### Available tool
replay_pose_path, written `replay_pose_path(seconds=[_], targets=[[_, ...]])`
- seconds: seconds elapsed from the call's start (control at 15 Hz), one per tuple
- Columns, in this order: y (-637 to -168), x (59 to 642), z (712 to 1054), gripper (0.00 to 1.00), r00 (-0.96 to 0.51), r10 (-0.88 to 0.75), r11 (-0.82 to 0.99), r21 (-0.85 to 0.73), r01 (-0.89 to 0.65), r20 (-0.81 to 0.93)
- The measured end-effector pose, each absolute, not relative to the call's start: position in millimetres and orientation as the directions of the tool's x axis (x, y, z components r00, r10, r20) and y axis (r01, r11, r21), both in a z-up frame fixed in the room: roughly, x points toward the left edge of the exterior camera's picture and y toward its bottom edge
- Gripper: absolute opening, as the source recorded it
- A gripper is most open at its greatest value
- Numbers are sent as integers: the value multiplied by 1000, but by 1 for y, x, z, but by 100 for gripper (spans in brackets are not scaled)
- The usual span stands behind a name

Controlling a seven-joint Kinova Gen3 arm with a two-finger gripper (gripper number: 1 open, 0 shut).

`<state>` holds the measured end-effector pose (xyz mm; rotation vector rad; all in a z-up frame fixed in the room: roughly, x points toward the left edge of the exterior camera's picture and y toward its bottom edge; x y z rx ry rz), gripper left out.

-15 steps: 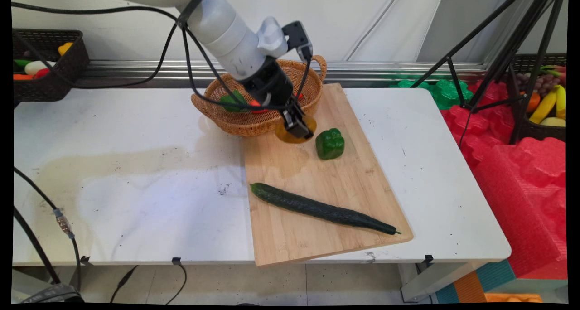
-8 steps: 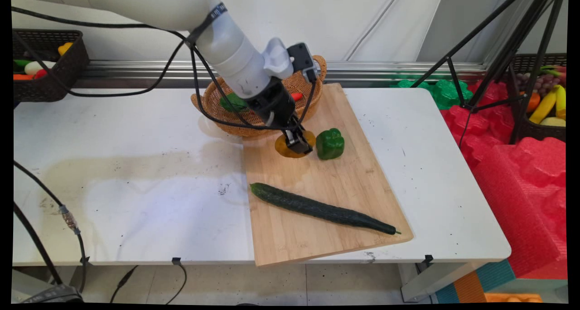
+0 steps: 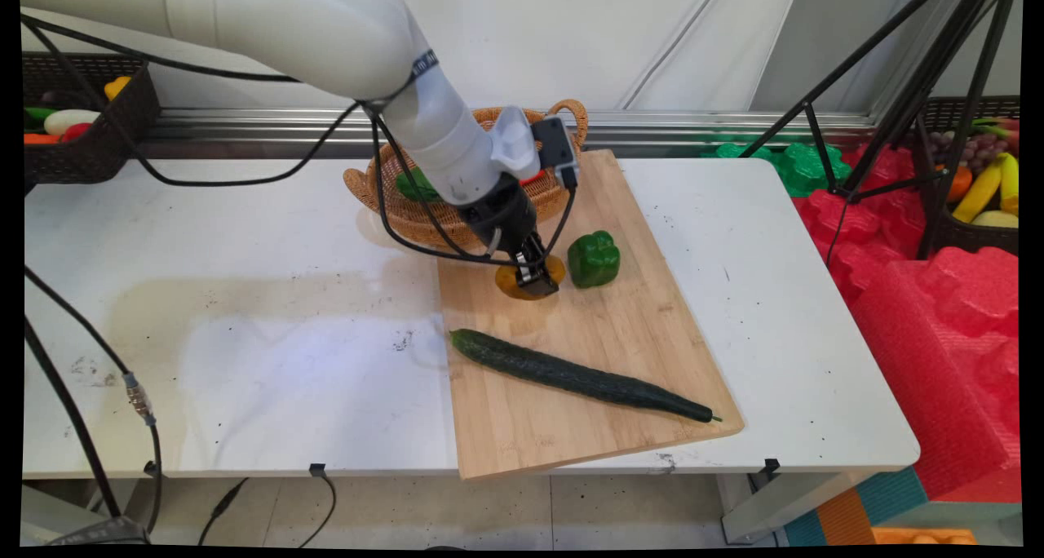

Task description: Place the picked object on the cutting board

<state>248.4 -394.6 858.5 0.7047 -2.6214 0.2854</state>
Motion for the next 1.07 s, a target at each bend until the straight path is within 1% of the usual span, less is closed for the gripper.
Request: replay_pose_path(seconds=[0.33,0.8,0.87,1.07], targets=[[-398,245,837,0,-805,-433,858,-87,-506,407],[-400,243,819,0,-815,-431,863,-87,-498,387],[-400,243,817,100,-816,-432,863,-88,-498,386],[-400,242,815,100,-812,-432,860,-92,-502,392]])
